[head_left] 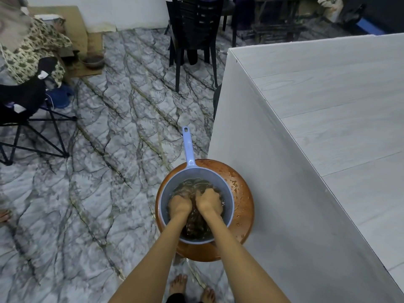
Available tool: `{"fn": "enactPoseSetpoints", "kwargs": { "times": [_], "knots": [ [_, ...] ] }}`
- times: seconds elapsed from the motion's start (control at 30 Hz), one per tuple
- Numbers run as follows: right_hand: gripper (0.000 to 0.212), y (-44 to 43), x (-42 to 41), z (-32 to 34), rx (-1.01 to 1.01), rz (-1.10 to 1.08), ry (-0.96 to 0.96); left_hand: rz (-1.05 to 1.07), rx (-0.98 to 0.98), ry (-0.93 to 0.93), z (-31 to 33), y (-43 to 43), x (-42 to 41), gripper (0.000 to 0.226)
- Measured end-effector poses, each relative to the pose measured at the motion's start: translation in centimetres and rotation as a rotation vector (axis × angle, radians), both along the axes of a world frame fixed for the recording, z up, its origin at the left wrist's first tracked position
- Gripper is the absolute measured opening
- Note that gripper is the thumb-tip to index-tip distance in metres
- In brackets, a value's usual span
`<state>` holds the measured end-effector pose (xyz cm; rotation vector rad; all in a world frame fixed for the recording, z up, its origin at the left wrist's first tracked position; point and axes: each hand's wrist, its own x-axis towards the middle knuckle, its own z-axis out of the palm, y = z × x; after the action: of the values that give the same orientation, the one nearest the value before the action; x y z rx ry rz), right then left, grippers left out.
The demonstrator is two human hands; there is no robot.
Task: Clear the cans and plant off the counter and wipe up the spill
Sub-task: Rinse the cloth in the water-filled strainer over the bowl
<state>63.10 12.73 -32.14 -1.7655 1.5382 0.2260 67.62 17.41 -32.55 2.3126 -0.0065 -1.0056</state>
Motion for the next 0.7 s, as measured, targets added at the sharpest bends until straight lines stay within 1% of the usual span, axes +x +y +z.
{"fn": "enactPoseSetpoints", "kwargs": {
  "times": [0.1,0.17,0.23,0.27,0.3,0.33,0.4,0.43,0.5,0.53,0.6,0.7],
  "knots": [
    [0.046,-0.4,-0.3,0.3,-0.006,-0.064,-0.009,0.055,-0.013,0.007,-0.1,-0.1,0.2,0.064],
    [0.055,-0.6,-0.3,0.3,0.053,-0.116,-0.052,0.105,-0.031,0.018,0.0,-0.1,0.2,0.066],
    [0.066,-0.4,0.0,0.5,0.122,-0.101,-0.125,0.163,-0.105,0.095,-0.3,-0.1,0.4,0.057],
    [0.067,-0.3,0.2,0.4,0.142,-0.072,-0.131,0.185,-0.168,0.161,-0.5,0.0,0.3,0.050],
    [0.065,-0.3,0.2,0.2,0.134,-0.041,-0.119,0.217,-0.220,0.229,-0.3,0.1,0.2,0.042],
    [0.058,-0.3,0.2,0.1,0.112,-0.018,-0.098,0.258,-0.249,0.280,-0.6,0.2,0.1,0.038],
    [0.039,-0.3,-0.1,-0.1,0.029,0.028,-0.040,0.332,-0.287,0.315,-1.2,0.7,0.1,0.031],
    [0.035,-0.3,-0.2,-0.1,-0.002,0.047,-0.009,0.369,-0.298,0.331,-1.4,0.9,0.1,0.026],
    [0.040,-0.2,-0.3,0.0,-0.021,0.032,0.015,0.429,-0.342,0.382,-1.0,1.1,-0.1,0.014],
    [0.044,-0.3,-0.3,0.1,-0.008,-0.005,-0.002,0.444,-0.365,0.391,-0.8,1.2,-0.1,0.015],
    [0.051,-0.5,-0.3,0.4,0.055,-0.118,-0.089,0.446,-0.370,0.333,-0.4,1.1,-0.1,0.038],
    [0.055,-0.8,-0.7,0.6,0.259,-0.246,-0.286,0.426,-0.328,0.223,-0.3,0.5,0.1,0.053]
  ]
}}
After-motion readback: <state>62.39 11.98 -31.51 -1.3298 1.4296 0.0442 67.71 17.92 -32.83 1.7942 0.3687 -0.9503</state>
